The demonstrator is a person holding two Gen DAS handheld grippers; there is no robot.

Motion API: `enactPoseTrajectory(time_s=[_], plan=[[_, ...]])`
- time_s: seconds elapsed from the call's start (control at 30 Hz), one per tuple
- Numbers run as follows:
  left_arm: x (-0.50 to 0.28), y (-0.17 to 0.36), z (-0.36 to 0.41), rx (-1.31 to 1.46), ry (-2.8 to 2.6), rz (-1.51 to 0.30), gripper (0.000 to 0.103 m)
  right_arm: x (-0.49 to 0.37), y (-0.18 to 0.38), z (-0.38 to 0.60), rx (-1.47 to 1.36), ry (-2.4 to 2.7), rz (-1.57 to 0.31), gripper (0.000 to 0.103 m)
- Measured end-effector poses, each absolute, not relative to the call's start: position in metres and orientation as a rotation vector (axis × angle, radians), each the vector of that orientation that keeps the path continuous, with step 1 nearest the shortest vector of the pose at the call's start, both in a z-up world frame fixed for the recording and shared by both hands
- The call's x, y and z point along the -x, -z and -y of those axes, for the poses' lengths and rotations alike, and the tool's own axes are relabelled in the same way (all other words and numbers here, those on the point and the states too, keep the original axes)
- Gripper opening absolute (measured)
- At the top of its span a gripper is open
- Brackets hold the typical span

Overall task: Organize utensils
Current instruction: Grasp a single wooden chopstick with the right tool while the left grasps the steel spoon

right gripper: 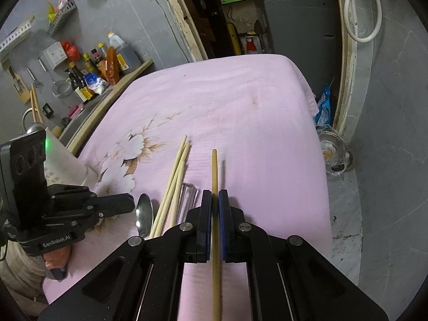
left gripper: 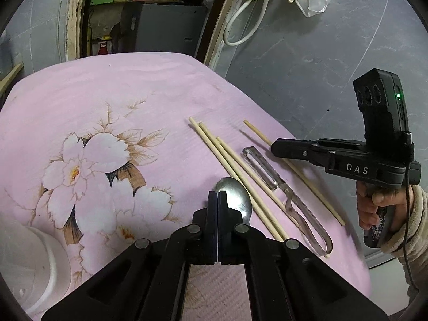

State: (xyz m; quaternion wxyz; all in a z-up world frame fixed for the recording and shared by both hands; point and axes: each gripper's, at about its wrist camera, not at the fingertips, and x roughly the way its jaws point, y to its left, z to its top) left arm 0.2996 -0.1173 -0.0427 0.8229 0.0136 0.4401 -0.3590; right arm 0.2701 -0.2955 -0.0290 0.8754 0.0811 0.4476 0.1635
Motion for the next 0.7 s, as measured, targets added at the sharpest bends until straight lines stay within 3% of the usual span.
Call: enactPoseTrajectory(time_s=[0.3, 0.33, 0.37, 0.43, 0.7], plan=[[-0.302, 0.046, 0.115, -0.01, 0.75, -0.964, 0.004, -0.266, 0.033, 0.294, -0.149, -0.344, -0.931, 0.003], [-0.303, 0.047, 0.115, -0.009, 0.749, -0.972, 0.012, -0.266, 0.033, 0.295, -0.148, -0.345, -0.93, 0.003], [-0.305, 0.048, 0.113, -0.008, 0.748, -0.982, 0.027, -0.265, 0.033, 0.295, -0.146, -0.344, -0.928, 0.003], [-0.306, 0.048, 0.113, 0.007, 0.765, -0.982, 0.037, -0.264, 0.033, 0.297, -0.148, -0.346, -0.923, 0.003], [-0.316, 0.051, 0.123, -0.009, 0.78, -0.998, 0.036, -0.265, 0.036, 0.307, -0.179, -0.343, -0.925, 0.003]])
